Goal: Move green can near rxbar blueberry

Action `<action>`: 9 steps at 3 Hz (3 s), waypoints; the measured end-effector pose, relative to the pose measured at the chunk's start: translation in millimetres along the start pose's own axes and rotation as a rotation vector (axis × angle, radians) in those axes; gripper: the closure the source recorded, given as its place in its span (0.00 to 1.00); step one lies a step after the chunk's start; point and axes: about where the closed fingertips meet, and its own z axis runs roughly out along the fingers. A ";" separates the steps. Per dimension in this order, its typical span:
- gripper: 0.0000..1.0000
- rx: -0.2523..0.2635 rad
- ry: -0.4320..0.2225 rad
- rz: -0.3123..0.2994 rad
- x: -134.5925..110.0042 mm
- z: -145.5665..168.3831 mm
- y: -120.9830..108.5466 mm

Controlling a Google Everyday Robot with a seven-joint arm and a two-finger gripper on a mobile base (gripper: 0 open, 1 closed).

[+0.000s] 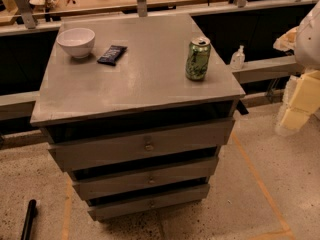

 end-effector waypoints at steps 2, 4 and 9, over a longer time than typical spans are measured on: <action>0.00 0.053 -0.016 0.023 7.3 -6.0 -28.9; 0.00 0.236 -0.257 0.110 8.5 -9.9 -158.1; 0.18 -0.016 -0.808 0.190 -119.4 166.5 -207.5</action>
Offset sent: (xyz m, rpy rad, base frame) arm 0.0887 -0.0630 0.0411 0.0380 -0.1778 -0.1123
